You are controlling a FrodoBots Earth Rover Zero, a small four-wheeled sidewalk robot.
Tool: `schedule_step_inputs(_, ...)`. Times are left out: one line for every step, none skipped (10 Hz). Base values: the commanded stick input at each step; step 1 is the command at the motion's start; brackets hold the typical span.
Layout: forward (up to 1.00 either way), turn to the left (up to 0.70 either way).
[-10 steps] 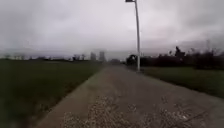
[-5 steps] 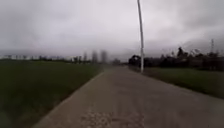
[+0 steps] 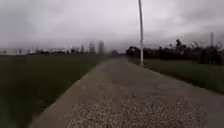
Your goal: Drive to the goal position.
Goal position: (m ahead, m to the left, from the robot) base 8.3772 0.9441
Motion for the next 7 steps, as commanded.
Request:
schedule_step_inputs(0.85,-0.07)
schedule_step_inputs(0.85,-0.18)
schedule_step_inputs(0.85,-0.29)
schedule_step_inputs(0.85,-0.34)
schedule_step_inputs(0.85,-0.34)
schedule_step_inputs(0.85,-0.27)
schedule_step_inputs(0.85,-0.11)
